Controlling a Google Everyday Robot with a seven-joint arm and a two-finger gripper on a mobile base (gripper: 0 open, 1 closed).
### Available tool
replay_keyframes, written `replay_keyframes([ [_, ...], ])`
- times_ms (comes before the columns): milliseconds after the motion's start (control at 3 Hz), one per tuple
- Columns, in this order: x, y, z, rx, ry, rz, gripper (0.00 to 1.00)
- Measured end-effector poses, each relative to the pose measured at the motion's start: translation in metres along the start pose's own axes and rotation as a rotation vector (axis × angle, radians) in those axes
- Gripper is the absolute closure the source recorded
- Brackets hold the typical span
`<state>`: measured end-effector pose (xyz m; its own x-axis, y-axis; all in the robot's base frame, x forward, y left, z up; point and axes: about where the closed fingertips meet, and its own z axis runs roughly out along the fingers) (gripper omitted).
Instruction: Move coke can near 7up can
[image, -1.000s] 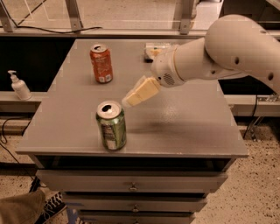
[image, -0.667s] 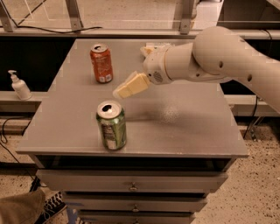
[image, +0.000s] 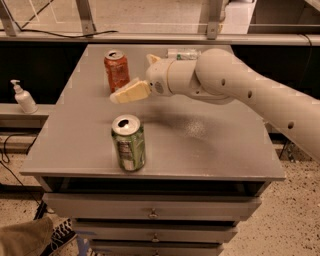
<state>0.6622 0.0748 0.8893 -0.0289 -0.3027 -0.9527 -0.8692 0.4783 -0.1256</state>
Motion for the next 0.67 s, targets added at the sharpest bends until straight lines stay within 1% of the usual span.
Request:
replay_keyframes([
  [333, 0.004, 0.003, 0.036, -0.014, -0.045, 0.036, 0.00],
  [667, 0.003, 0.004, 0.063, -0.025, -0.075, 0.051, 0.00],
])
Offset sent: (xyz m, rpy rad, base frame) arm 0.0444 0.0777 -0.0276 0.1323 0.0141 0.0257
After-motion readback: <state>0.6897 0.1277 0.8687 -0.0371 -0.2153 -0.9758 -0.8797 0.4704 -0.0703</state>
